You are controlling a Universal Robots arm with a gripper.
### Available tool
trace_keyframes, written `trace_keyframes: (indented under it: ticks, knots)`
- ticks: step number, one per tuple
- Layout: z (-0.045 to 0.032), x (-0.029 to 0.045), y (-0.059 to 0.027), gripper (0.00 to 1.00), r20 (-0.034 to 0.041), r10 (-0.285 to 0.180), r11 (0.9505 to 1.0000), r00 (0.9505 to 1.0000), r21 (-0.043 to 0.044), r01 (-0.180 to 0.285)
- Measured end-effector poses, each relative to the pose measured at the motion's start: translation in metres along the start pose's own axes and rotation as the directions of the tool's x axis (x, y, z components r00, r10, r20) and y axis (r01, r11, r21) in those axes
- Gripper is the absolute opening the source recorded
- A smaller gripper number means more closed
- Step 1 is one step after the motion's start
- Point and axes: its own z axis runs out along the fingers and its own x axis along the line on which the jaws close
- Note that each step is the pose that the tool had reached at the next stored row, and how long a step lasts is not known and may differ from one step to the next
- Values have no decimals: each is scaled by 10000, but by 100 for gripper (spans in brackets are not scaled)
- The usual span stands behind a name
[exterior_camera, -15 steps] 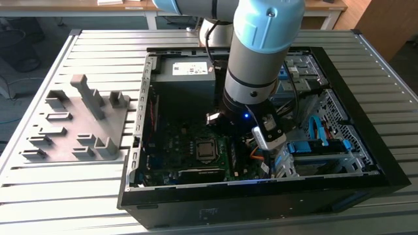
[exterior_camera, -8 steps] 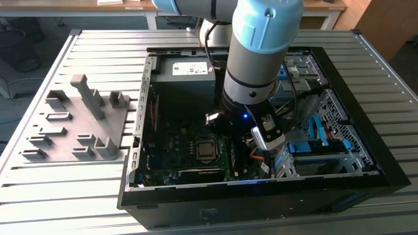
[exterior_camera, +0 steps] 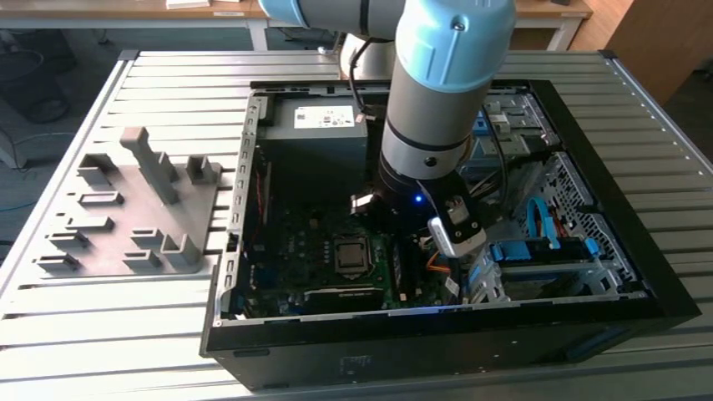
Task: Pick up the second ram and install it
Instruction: 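Insert the second ram into the second slot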
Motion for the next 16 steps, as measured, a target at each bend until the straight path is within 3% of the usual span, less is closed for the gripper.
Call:
trace_keyframes:
  ticks: [16]
  knots:
    - [28, -9, 23, 14, 6, 2, 10000, 10000, 80, -2]
